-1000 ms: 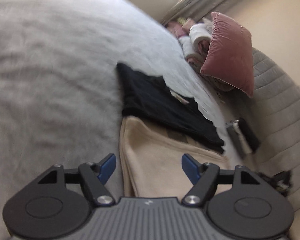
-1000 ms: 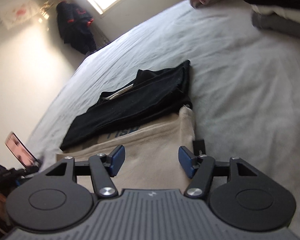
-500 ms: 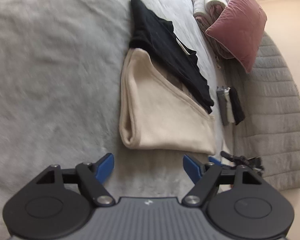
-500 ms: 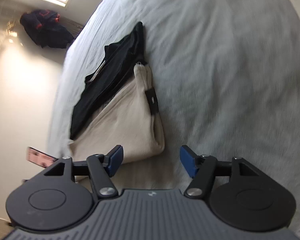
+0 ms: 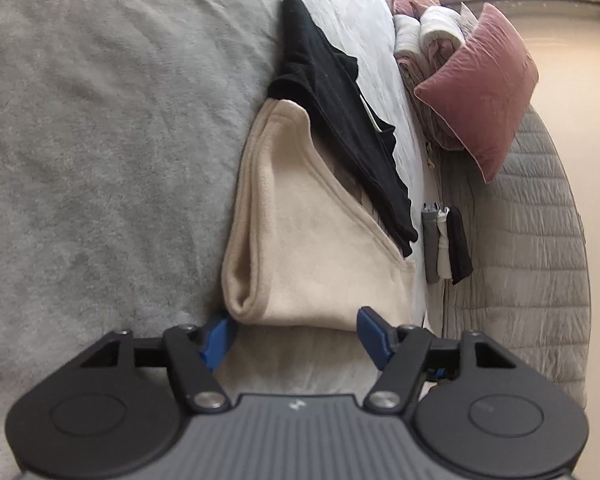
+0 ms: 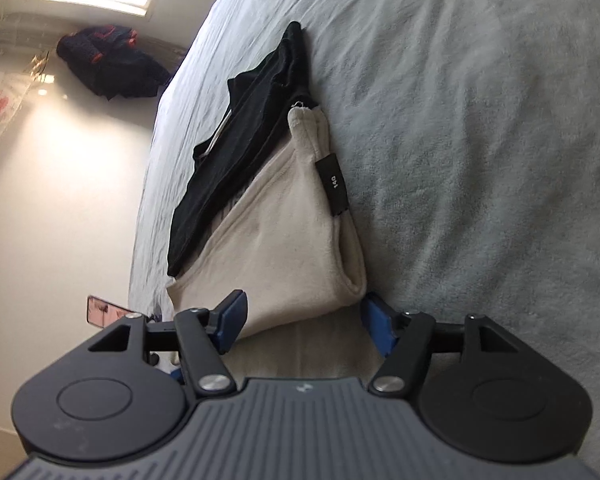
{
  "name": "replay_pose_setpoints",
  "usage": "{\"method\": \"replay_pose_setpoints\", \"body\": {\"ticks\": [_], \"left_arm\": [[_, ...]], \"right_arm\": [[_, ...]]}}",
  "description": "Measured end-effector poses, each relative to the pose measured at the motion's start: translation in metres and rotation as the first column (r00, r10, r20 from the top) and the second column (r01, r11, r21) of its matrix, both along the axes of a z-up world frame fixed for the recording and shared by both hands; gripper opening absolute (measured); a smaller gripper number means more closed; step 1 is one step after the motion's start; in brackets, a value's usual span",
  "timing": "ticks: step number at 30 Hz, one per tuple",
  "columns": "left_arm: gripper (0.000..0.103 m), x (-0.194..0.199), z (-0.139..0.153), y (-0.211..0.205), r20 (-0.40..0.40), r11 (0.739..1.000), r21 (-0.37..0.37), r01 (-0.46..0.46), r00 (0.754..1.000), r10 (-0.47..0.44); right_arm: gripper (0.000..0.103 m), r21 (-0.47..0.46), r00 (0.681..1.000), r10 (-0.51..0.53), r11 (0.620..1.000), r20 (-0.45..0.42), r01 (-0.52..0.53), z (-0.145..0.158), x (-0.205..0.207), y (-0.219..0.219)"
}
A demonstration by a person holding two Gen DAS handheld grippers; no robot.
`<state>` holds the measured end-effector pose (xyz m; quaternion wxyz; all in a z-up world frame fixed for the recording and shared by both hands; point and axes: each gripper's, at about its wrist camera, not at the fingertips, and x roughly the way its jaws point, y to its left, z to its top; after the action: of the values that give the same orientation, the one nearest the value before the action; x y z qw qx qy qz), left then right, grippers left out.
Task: Fold clothes
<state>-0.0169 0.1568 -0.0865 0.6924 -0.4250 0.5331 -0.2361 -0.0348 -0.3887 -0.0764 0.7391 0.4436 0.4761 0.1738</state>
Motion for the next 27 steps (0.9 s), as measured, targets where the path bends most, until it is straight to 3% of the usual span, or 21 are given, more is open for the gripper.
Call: {"method": "replay_pose_setpoints", "body": {"ticks": [14, 24, 27], "left_arm": [[0.026, 0.002, -0.009, 0.002, -0.033, 0.999, 0.006, -0.032, 0.999, 0.032], [0.026, 0.008, -0.012, -0.003, -0.007, 1.000, -0.002, -0.006, 1.000, 0.006], [0.017, 0.009, -0.012, -0.008, -0.003, 1.000, 0.009, 0.030, 1.000, -0.030]], "right_arm": [[0.035, 0.013, 0.999, -0.043, 0.999, -0.016, 0.043, -0.005, -0.002, -0.003], [0.038, 0.039, 1.000, -0.023, 0.999, -0.016, 0.023, -0.004, 0.001, -0.005], [0.038, 0.039, 1.000, -0.021, 0.999, -0.009, 0.021, -0.004, 0.000, -0.002]]}}
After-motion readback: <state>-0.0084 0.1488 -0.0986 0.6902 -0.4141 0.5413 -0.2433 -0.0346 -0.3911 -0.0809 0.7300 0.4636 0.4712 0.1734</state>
